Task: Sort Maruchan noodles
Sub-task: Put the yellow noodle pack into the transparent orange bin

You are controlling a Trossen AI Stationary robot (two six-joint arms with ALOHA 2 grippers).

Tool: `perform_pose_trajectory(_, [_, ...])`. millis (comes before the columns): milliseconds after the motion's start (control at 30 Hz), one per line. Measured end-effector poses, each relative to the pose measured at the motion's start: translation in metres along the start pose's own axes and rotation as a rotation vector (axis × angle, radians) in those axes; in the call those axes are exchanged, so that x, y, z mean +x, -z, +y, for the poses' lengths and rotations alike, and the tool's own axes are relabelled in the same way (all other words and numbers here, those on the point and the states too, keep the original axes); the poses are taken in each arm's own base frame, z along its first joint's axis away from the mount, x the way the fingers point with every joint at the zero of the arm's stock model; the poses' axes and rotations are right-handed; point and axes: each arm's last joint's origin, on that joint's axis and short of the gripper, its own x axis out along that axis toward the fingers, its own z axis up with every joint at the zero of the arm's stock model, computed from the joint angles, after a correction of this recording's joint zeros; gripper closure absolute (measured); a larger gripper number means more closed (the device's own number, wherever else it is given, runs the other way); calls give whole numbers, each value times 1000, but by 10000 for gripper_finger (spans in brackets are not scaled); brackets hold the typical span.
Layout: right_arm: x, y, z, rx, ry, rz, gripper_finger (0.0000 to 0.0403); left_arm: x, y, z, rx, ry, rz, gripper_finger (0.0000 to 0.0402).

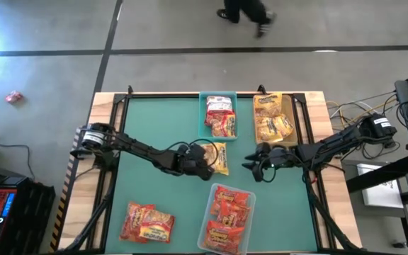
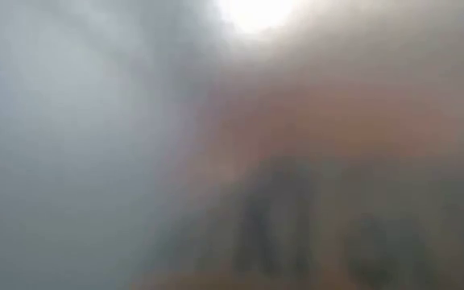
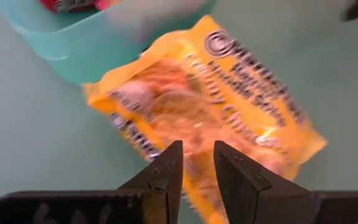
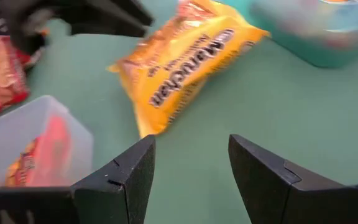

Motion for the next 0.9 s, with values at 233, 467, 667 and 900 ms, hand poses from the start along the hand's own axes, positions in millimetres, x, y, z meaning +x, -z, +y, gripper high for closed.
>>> perform_pose_trajectory(233, [-1, 4, -5, 18, 39, -24, 211, 4, 5, 1, 7, 8, 28, 326])
perform_pose_trajectory(467, [-1, 4, -5, 20, 35, -30, 211, 13, 14, 3, 5, -27, 48, 326])
perform_pose_trajectory(667, [0, 5, -6, 40, 38, -25, 211, 17, 19, 5, -5, -52, 61, 326])
perform_pose_trajectory(900, [1, 6, -4, 104, -8, 4, 211, 17, 21, 7, 10, -67, 85, 326])
